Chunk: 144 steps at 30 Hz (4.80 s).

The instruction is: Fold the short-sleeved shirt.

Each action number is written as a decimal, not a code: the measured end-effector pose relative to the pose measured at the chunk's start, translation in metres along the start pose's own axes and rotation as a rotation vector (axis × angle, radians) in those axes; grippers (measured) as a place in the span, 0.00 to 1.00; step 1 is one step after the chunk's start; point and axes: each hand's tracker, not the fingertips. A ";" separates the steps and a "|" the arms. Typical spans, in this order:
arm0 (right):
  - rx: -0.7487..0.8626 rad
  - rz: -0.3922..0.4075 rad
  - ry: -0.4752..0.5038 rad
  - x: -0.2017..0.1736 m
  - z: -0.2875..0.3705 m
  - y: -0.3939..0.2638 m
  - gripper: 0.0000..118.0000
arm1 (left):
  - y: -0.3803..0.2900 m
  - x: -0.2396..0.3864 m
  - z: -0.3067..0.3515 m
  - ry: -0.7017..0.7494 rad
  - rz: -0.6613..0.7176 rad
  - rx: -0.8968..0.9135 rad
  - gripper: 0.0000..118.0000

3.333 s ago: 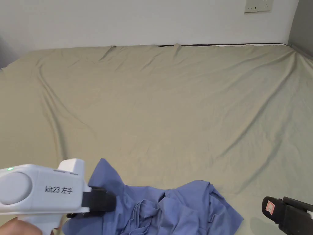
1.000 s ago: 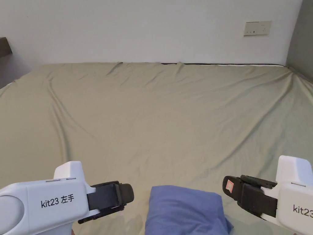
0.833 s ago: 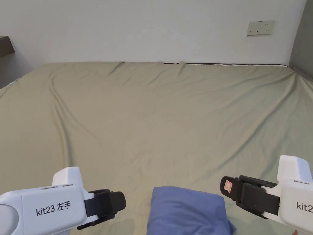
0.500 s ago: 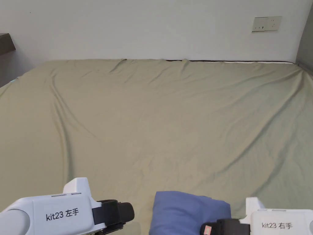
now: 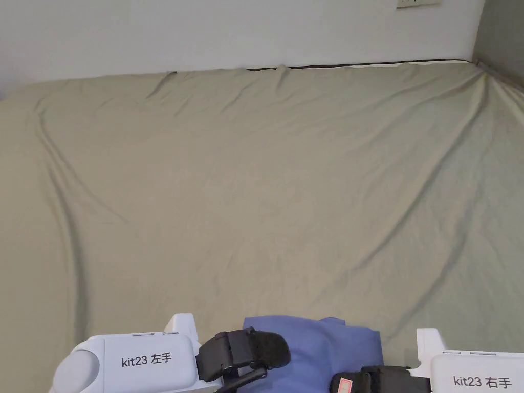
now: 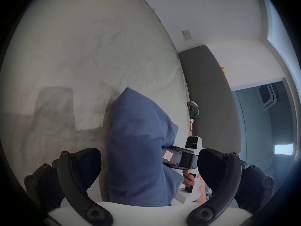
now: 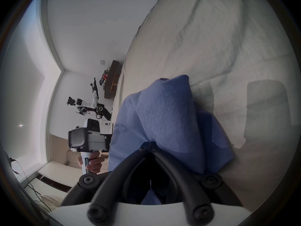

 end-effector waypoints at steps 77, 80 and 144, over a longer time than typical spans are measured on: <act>0.822 0.719 -0.716 -0.271 0.102 -0.025 0.00 | -0.029 0.212 0.172 0.747 -0.755 0.974 0.08; 0.910 0.750 -0.715 -0.277 0.121 -0.031 0.00 | -0.042 0.219 0.140 0.667 -0.726 1.026 0.08; 1.001 0.703 -0.833 -0.261 0.127 -0.077 1.00 | -0.123 0.216 0.131 0.601 -0.686 1.079 1.00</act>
